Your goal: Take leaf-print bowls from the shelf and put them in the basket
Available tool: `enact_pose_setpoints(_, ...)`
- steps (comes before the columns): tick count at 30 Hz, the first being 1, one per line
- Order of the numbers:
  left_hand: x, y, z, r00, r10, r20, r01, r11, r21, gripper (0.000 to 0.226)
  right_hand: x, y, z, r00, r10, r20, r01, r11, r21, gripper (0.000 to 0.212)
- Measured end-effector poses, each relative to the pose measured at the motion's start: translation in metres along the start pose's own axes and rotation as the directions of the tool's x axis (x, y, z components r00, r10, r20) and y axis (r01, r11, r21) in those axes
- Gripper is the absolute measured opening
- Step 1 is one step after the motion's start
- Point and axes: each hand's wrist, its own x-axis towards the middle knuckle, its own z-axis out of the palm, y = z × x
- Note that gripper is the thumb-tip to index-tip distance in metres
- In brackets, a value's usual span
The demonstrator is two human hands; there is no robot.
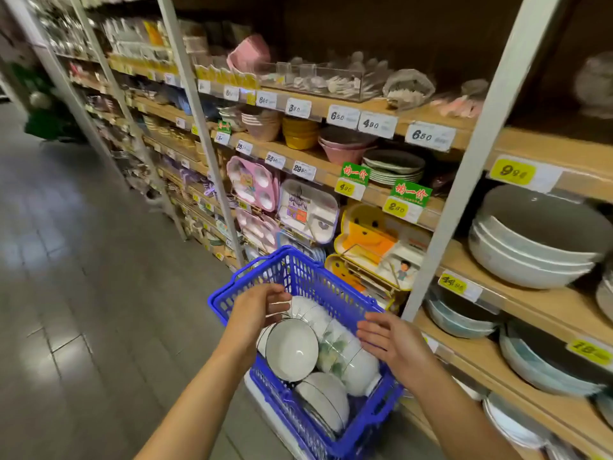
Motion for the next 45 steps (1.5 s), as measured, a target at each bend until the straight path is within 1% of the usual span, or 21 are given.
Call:
enact_pose_setpoints(7, 0.067, -0.012, -0.071, 0.997, -0.055, 0.060, 0.042, 0.978, 0.205, 0.023, 0.041, 0.061, 0.069, 0.980, 0.141, -0.142, -0.148, 0.988, -0.039, 0.022)
enact_pose_setpoints(11, 0.095, -0.028, -0.077, 0.988, -0.088, 0.126, 0.036, 0.929, 0.369, 0.023, 0.058, 0.079, 0.081, 0.950, 0.236, -0.207, -0.246, 0.969, -0.027, 0.017)
enact_pose_setpoints(17, 0.136, -0.053, -0.063, 0.976, -0.149, 0.158, 0.040, 0.839, 0.543, 0.019, 0.094, 0.098, 0.085, 0.924, 0.252, -0.288, -0.299, 0.945, -0.135, 0.017)
enact_pose_setpoints(19, 0.143, -0.061, -0.059, 0.975, -0.148, 0.167, 0.011, 0.778, 0.628, 0.017, 0.105, 0.106, 0.083, 0.919, 0.270, -0.288, -0.324, 0.932, -0.160, 0.015)
enact_pose_setpoints(22, 0.162, -0.070, -0.050, 0.977, -0.144, 0.155, -0.021, 0.665, 0.746, 0.031, 0.131, 0.120, 0.078, 0.907, 0.281, -0.312, -0.357, 0.908, -0.218, 0.015)
enact_pose_setpoints(23, 0.171, -0.072, -0.047, 0.979, -0.139, 0.150, -0.028, 0.635, 0.772, 0.033, 0.141, 0.123, 0.077, 0.905, 0.274, -0.326, -0.359, 0.903, -0.237, 0.016)
enact_pose_setpoints(24, 0.178, -0.073, -0.043, 0.978, -0.136, 0.158, -0.044, 0.605, 0.795, 0.029, 0.150, 0.126, 0.077, 0.902, 0.262, -0.342, -0.361, 0.894, -0.265, 0.015)
enact_pose_setpoints(25, 0.188, -0.078, -0.038, 0.974, -0.148, 0.172, -0.061, 0.559, 0.827, 0.022, 0.160, 0.131, 0.075, 0.897, 0.259, -0.358, -0.376, 0.873, -0.311, 0.013)
enact_pose_setpoints(26, 0.198, -0.084, -0.035, 0.970, -0.152, 0.189, -0.087, 0.512, 0.855, 0.021, 0.168, 0.135, 0.075, 0.892, 0.253, -0.375, -0.395, 0.840, -0.372, 0.016)
enact_pose_setpoints(28, 0.214, -0.098, -0.029, 0.957, -0.173, 0.232, -0.141, 0.423, 0.895, 0.034, 0.180, 0.145, 0.075, 0.873, 0.253, -0.416, -0.444, 0.765, -0.466, 0.016)
enact_pose_setpoints(29, 0.219, -0.105, -0.029, 0.946, -0.190, 0.261, -0.172, 0.387, 0.906, 0.038, 0.183, 0.148, 0.077, 0.866, 0.265, -0.425, -0.464, 0.743, -0.482, 0.012)
enact_pose_setpoints(31, 0.230, -0.122, -0.028, 0.911, -0.235, 0.337, -0.262, 0.299, 0.917, 0.044, 0.193, 0.158, 0.079, 0.852, 0.294, -0.433, -0.498, 0.710, -0.498, 0.012)
enact_pose_setpoints(33, 0.242, -0.140, -0.027, 0.860, -0.274, 0.430, -0.387, 0.198, 0.901, 0.049, 0.204, 0.168, 0.080, 0.852, 0.298, -0.431, -0.504, 0.691, -0.519, 0.033)
enact_pose_setpoints(34, 0.245, -0.147, -0.028, 0.838, -0.282, 0.467, -0.442, 0.149, 0.885, 0.051, 0.208, 0.172, 0.082, 0.860, 0.309, -0.405, -0.499, 0.672, -0.547, 0.038)
enact_pose_setpoints(36, 0.252, -0.160, -0.030, 0.808, -0.266, 0.526, -0.531, 0.059, 0.845, 0.053, 0.218, 0.181, 0.087, 0.866, 0.305, -0.395, -0.496, 0.612, -0.616, 0.032)
enact_pose_setpoints(37, 0.255, -0.165, -0.032, 0.794, -0.256, 0.552, -0.566, 0.022, 0.824, 0.053, 0.223, 0.185, 0.089, 0.860, 0.297, -0.415, -0.506, 0.597, -0.622, 0.027)
enact_pose_setpoints(38, 0.258, -0.169, -0.034, 0.778, -0.248, 0.577, -0.597, -0.005, 0.803, 0.054, 0.226, 0.190, 0.090, 0.851, 0.290, -0.438, -0.520, 0.585, -0.623, 0.027)
enact_pose_setpoints(39, 0.260, -0.172, -0.036, 0.765, -0.242, 0.597, -0.619, -0.020, 0.786, 0.056, 0.227, 0.190, 0.091, 0.849, 0.260, -0.460, -0.520, 0.563, -0.642, 0.029)
enact_pose_setpoints(41, 0.264, -0.176, -0.039, 0.742, -0.229, 0.630, -0.649, -0.008, 0.761, 0.058, 0.230, 0.196, 0.090, 0.849, 0.207, -0.487, -0.516, 0.526, -0.676, 0.030)
enact_pose_setpoints(43, 0.267, -0.177, -0.041, 0.725, -0.201, 0.659, -0.670, 0.016, 0.742, 0.059, 0.233, 0.198, 0.089, 0.868, 0.179, -0.464, -0.488, 0.485, -0.726, 0.029)
enact_pose_setpoints(45, 0.269, -0.176, -0.042, 0.715, -0.194, 0.671, -0.677, 0.043, 0.734, 0.060, 0.234, 0.198, 0.086, 0.879, 0.178, -0.442, -0.470, 0.471, -0.746, 0.028)
